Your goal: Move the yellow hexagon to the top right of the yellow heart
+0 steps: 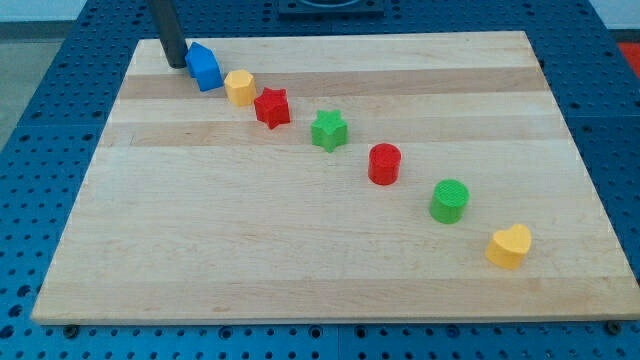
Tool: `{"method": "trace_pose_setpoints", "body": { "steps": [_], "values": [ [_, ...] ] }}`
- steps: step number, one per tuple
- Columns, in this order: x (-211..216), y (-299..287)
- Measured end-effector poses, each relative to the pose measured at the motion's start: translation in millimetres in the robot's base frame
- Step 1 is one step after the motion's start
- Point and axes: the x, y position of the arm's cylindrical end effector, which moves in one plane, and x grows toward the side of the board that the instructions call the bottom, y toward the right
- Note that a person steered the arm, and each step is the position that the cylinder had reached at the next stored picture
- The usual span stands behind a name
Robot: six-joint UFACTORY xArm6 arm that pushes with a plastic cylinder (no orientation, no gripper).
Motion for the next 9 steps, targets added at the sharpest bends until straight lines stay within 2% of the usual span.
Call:
{"method": "trace_pose_setpoints", "body": {
  "steps": [1, 2, 3, 4, 6, 7, 8, 9],
  "values": [
    [24, -39],
    [66, -47],
    [83, 11],
    [80, 66],
    [64, 114],
    [59, 163],
    [35, 210],
    [38, 211]
  ]
}}
